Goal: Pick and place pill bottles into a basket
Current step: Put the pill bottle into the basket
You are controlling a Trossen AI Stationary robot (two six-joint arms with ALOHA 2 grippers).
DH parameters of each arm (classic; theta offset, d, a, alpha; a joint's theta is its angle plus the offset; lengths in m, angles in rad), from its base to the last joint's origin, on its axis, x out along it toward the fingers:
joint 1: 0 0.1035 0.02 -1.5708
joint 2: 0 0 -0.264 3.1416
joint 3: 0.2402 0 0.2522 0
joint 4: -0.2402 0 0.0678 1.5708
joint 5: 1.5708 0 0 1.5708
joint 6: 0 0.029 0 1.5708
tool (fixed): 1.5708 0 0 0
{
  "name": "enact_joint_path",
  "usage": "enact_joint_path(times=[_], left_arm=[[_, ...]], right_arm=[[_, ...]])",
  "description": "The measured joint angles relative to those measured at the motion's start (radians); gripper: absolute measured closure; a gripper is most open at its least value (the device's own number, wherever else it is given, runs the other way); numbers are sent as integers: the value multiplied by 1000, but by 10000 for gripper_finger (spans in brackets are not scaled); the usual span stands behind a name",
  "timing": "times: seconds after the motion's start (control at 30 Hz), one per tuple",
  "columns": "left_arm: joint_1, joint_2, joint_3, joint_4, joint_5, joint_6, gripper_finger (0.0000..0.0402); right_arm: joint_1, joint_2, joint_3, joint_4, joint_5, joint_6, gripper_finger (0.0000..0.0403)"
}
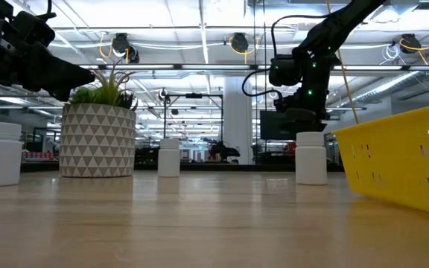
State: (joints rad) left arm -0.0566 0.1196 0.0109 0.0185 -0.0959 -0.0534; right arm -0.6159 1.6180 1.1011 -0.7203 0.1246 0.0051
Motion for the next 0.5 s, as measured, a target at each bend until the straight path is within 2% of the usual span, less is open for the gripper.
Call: enact_joint_path(times=[0.27,0.33,0.47,0.5], left_arm=[[0,0,0,0,0,0,325],[0,0,0,0,0,0,325],[0,0,0,0,0,0,325],[0,0,0,0,0,0,325]], right_arm=[[0,0,0,7,0,-2,171],[0,0,0,6,-11,-2,190],[0,-2,0,6,-45,-19,260],[0,-2,0,7,-52,-25,260]])
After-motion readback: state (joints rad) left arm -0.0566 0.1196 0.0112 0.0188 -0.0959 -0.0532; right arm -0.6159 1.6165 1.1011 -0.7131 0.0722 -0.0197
